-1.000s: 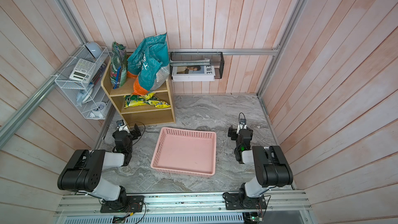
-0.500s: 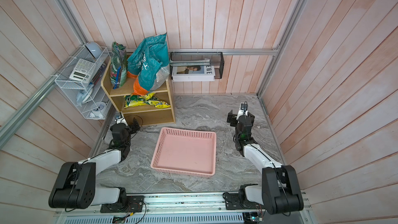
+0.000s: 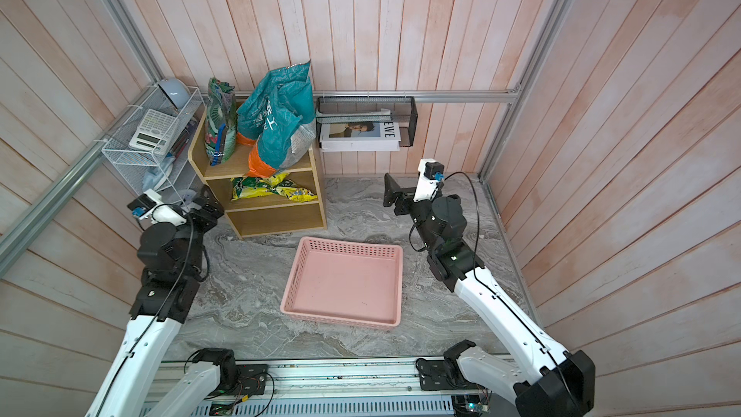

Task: Take down the fertilizer bag from the shelf
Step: Pick up the fertilizer bag from the shelf.

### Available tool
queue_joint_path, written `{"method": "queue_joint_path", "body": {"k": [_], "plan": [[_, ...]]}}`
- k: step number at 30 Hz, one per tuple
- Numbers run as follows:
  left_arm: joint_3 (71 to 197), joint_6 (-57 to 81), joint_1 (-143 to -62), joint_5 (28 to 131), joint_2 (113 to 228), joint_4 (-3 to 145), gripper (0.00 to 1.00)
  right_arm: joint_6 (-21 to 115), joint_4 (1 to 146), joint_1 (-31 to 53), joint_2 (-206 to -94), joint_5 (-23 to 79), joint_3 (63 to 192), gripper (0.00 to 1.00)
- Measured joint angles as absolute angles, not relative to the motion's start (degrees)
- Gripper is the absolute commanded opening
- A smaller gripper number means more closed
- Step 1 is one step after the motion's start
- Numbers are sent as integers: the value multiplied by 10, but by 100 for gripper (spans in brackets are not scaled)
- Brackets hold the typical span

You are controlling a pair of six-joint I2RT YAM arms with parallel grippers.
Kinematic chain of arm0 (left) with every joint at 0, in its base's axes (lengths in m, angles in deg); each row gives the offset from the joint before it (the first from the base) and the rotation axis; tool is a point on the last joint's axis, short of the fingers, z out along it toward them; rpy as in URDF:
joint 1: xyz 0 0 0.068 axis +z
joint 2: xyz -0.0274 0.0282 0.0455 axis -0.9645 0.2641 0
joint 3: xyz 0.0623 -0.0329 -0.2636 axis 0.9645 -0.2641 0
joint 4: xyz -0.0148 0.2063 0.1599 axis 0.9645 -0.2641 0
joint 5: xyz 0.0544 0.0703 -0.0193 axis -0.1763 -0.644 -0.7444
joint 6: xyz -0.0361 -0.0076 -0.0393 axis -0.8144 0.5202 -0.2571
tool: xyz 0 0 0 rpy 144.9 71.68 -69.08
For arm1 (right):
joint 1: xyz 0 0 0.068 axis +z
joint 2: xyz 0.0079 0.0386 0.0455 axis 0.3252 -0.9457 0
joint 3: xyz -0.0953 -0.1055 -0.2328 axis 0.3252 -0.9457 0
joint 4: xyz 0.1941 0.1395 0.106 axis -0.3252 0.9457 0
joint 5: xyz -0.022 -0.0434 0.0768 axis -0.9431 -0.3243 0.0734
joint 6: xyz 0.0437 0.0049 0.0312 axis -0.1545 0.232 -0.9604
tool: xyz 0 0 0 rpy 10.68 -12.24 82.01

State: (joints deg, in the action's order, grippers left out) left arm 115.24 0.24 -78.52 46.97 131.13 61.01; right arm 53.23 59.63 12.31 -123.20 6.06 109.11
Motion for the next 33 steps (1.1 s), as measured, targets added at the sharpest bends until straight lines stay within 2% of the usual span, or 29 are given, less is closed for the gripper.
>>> {"method": "queue_joint_path", "body": {"k": [3,8,11,16,23,27,33], "plan": [[1200,-31,-785,474,1289,570,100,545,649,171,-1233,52,1176,98],[1169,-81,-785,504,1246,545,100,567,733,224,-1286,48,1343,98],[1165,-89,-785,532,1257,530,100,577,764,248,-1309,48,1388,98],[1288,-89,-785,569,1376,487,100,577,788,265,-1298,53,1355,98],[1594,-74,-785,602,1598,451,99,574,806,268,-1198,66,1225,98],[1747,-46,-785,604,1701,403,94,573,808,268,-1131,80,1156,98],[1942,2,-785,603,1844,315,94,573,805,268,-1100,116,1125,98]]}}
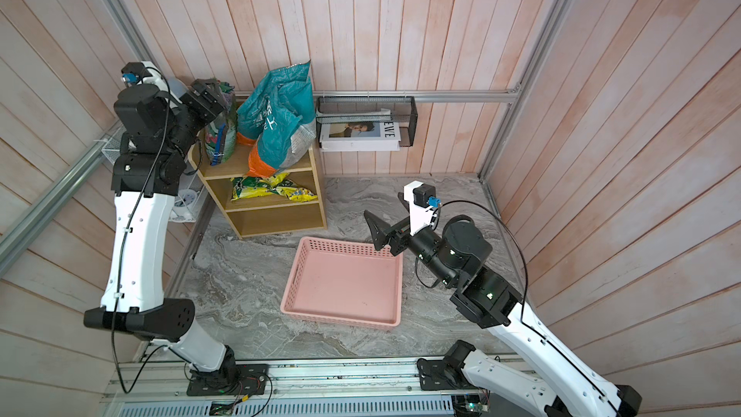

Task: Take down the fertilizer bag from the shelf
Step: Pick up the fertilizer bag from the shelf.

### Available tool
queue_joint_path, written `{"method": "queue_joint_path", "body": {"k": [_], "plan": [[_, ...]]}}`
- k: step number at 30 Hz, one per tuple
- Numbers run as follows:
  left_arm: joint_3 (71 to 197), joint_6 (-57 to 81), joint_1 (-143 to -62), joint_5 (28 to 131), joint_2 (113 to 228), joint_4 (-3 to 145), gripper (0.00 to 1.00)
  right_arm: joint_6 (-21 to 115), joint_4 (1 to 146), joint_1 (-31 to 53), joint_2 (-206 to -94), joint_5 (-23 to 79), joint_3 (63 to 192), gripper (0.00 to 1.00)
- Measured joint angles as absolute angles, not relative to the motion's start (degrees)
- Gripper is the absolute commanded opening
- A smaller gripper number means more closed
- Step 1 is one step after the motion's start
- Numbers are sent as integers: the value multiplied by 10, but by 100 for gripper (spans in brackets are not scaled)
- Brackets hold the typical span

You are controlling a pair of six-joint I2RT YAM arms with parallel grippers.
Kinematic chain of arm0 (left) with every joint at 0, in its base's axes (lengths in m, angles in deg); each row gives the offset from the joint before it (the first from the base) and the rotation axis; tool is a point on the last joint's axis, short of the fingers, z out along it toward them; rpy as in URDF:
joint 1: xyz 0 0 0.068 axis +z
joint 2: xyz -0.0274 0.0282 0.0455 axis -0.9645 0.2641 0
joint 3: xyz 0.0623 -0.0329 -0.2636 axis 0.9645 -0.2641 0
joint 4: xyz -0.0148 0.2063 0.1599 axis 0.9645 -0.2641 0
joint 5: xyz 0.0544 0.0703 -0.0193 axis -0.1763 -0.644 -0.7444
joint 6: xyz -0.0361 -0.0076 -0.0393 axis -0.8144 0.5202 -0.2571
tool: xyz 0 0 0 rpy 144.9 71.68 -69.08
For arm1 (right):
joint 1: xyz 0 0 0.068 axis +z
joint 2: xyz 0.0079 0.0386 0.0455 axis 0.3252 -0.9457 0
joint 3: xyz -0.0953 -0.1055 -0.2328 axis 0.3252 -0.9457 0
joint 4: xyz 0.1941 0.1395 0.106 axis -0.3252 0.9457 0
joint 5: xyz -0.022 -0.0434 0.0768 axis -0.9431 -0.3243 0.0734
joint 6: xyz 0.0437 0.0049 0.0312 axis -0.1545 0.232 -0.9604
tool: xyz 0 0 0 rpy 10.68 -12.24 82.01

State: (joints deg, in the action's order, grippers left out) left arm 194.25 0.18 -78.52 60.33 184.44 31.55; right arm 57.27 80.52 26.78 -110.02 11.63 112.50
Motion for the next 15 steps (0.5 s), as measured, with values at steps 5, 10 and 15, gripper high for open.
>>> {"method": "queue_joint_path", "body": {"k": [5,10,15], "plan": [[2029,32,-785,601,1915,260,94,576,803,268,-1104,126,1124,98],[2080,58,-785,595,1955,233,94,578,803,268,-1120,139,1124,98],[2090,82,-786,580,1974,232,61,578,803,270,-1123,147,1124,98]]}}
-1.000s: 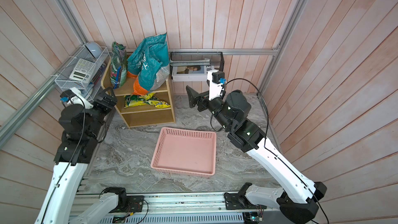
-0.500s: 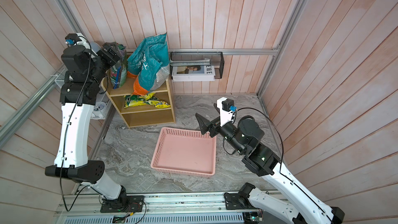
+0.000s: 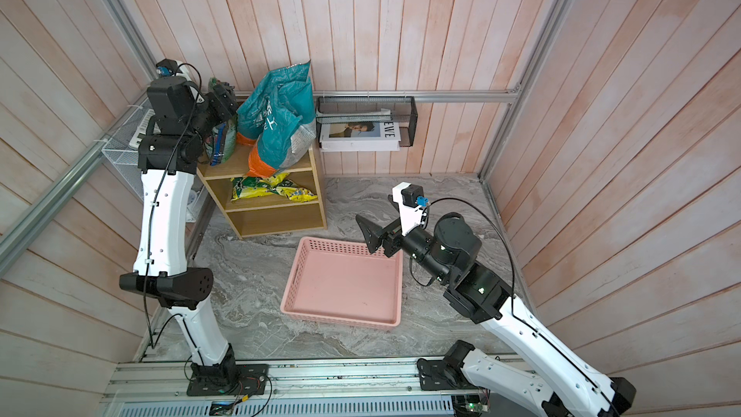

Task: Take down the fertilizer bag from the shelf
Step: Pick up the fertilizer bag from the shelf.

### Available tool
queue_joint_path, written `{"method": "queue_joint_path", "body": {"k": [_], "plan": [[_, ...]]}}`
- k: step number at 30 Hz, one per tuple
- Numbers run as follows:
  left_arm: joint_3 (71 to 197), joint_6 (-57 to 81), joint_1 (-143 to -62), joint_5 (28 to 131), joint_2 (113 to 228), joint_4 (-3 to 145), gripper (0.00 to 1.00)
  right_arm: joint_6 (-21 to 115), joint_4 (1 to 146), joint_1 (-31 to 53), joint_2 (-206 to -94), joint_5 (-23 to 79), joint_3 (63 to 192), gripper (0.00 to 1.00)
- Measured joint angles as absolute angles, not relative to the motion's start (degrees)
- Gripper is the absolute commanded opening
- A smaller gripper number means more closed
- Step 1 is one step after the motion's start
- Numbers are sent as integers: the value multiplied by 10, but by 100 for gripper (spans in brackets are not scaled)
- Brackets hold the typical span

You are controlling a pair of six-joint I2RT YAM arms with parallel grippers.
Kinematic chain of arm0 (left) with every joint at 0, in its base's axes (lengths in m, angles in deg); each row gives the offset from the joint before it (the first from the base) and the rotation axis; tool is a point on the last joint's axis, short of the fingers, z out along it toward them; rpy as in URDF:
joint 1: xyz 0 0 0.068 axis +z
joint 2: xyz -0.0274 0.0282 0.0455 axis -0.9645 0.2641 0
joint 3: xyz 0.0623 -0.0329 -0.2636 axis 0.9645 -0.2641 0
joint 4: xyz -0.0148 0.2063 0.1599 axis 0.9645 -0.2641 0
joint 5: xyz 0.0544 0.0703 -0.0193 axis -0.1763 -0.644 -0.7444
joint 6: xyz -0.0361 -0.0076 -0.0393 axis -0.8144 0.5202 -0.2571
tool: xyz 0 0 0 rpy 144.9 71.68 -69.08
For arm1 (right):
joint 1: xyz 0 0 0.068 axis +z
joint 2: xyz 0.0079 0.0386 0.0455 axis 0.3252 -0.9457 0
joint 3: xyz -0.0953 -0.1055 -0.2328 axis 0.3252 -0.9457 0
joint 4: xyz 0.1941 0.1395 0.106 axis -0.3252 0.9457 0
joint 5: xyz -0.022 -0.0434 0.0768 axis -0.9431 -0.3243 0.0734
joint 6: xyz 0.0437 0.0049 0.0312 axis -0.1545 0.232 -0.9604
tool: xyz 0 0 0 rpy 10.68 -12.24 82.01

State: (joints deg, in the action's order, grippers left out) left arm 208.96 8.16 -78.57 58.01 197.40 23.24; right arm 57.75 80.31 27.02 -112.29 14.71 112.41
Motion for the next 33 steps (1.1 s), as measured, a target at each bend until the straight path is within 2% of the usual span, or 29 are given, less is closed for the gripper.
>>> {"method": "queue_joint_path", "body": {"k": [3,5,9,16,21,27,33], "plan": [[2092,90,-786,577,1985,235,29,578,803,270,-1122,147,1124,98],[2102,96,-788,579,1993,236,13,578,803,270,-1122,147,1124,98],[2118,99,-790,577,1996,231,0,578,801,270,-1122,147,1123,98],[2118,97,-788,563,1978,206,0,578,795,270,-1130,152,1123,98],[2117,98,-800,504,1924,138,0,580,794,270,-1140,156,1123,98],[2049,148,-918,395,1784,79,0,584,790,270,-1143,156,1123,98],[2006,153,-1013,378,1662,15,0,579,784,270,-1144,141,1118,98]]}}
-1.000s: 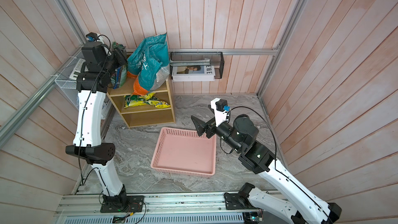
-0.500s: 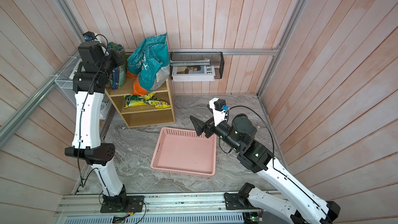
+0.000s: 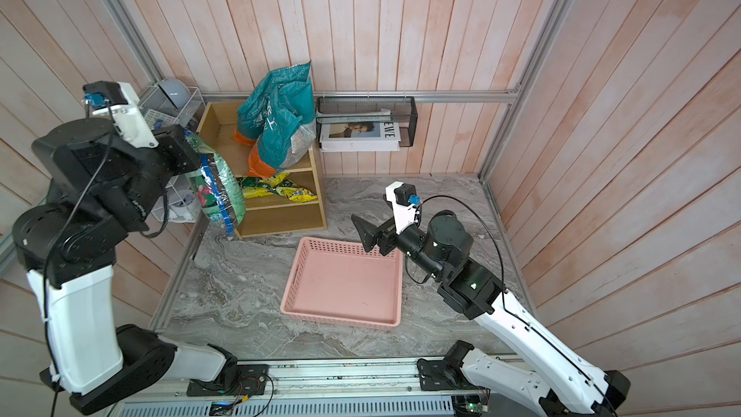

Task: Take down the fertilizer bag from the shelf
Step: Pick up the fertilizer bag from the shelf, then place the fertilizer bag in the storage box.

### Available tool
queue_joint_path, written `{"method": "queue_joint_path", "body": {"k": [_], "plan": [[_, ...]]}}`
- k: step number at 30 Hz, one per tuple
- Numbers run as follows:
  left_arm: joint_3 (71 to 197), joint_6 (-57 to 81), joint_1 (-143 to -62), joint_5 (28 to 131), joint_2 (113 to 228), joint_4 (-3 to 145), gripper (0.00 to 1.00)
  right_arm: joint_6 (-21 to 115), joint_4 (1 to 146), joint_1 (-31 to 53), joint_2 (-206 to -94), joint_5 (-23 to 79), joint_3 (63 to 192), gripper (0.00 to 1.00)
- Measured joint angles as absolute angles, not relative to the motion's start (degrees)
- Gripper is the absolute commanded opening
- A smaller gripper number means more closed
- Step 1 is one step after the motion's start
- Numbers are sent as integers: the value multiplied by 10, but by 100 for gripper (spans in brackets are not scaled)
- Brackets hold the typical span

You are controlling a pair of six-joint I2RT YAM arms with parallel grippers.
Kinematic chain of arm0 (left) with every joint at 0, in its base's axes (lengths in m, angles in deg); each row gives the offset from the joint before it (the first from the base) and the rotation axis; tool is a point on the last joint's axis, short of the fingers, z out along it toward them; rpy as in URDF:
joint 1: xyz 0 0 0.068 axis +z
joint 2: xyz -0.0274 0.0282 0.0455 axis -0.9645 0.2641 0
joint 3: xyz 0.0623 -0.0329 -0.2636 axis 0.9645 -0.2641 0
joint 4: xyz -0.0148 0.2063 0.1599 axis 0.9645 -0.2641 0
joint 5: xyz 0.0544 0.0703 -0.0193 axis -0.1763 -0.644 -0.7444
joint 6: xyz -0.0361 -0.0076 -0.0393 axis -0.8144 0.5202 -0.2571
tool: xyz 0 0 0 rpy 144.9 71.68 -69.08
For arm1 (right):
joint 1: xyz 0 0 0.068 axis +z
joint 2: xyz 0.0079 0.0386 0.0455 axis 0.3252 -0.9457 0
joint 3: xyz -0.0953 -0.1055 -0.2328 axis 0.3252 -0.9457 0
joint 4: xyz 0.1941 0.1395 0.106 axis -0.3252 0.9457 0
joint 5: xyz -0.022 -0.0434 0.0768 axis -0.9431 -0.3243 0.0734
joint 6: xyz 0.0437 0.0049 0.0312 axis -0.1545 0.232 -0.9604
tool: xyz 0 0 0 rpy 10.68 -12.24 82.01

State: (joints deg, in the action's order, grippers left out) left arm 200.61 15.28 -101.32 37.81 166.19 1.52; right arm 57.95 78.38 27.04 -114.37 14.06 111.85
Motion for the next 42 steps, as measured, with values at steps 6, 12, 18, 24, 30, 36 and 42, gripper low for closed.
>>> {"method": "queue_joint_path", "body": {"k": [6,12,18,24,30,36,42], "plan": [[1916,129,-1055,467,1592,-37,0,548,768,271,-1089,110,1029,98],[1746,110,-1089,560,1552,-34,0,520,767,271,-1018,74,931,98],[1614,99,-1112,643,1544,27,0,503,780,271,-959,35,879,98],[1543,74,-1166,672,1536,92,0,499,808,271,-878,-17,838,98],[1495,54,-1247,646,1529,158,0,493,835,271,-830,-50,823,98],[1450,35,-1331,549,1552,234,0,483,854,271,-816,-64,823,98],[1387,-2,-1376,459,1582,333,0,478,866,271,-810,-78,818,98]]}}
